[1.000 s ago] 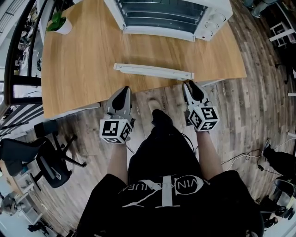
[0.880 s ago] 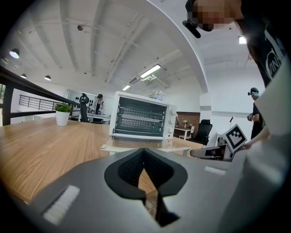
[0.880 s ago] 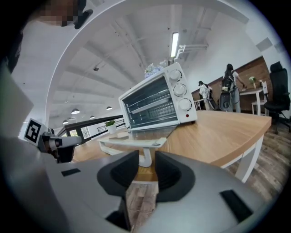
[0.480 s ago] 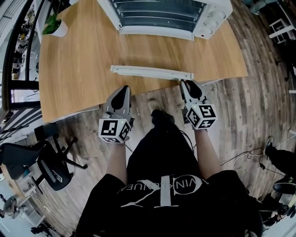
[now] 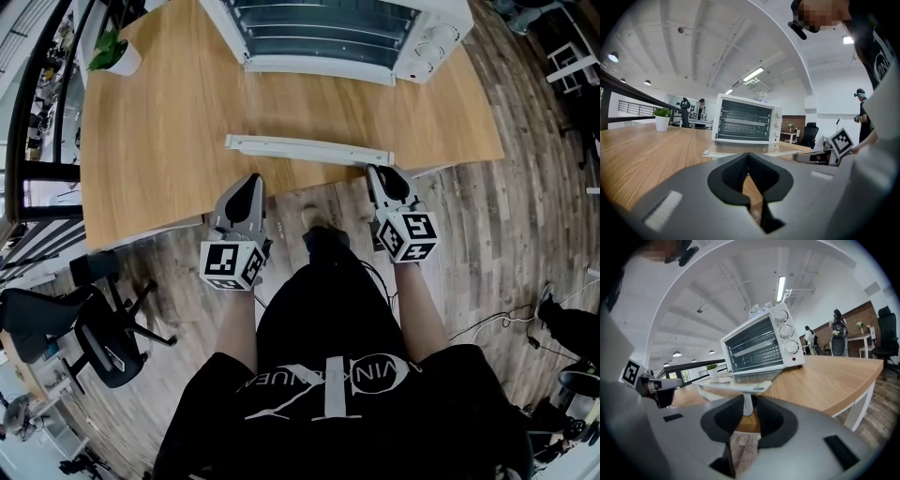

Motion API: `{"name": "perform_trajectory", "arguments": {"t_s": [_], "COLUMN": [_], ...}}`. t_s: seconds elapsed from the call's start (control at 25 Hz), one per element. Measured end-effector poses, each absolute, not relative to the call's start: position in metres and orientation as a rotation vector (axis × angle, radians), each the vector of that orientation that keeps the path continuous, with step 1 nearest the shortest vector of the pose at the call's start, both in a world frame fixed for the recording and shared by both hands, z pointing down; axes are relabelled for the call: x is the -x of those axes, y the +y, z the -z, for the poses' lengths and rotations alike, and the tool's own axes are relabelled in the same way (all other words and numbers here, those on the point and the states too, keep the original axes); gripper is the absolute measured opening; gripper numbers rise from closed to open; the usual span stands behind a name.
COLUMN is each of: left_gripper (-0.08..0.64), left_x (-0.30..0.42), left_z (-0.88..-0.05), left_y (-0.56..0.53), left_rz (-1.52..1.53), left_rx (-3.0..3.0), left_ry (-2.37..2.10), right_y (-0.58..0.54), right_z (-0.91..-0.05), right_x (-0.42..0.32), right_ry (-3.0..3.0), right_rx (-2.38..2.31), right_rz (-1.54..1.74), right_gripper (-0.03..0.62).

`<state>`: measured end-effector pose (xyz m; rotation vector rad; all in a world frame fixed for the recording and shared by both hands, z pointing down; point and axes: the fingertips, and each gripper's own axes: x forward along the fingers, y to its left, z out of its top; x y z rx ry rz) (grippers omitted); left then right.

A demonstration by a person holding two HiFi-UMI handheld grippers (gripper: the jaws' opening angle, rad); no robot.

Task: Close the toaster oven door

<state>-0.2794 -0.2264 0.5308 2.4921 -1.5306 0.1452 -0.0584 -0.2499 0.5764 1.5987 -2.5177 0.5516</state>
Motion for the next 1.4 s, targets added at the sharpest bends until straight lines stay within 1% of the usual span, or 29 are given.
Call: {"name": "perform_trajectory", "arguments": {"t_s": [0.4, 1.4], "left_gripper": [0.011, 0.010], "left_x": [0.282, 0.300], "left_z": [-0.526, -0.482], "left_y": [-0.223, -0.230], "left_rz": [-0.133, -0.107], "left_rx": [-2.485, -2.453], "left_ry": [-1.537, -1.612], "right_y": [-0.250, -0.267], "right_z": [-0.557, -0.491], "right_x": [0.059, 0.053], "right_ry": [-2.507, -2.561], "right_rx": [-1.606, -1.671], "right_rz": [-0.485, -0.458], "right_gripper": [0.074, 0.074]}}
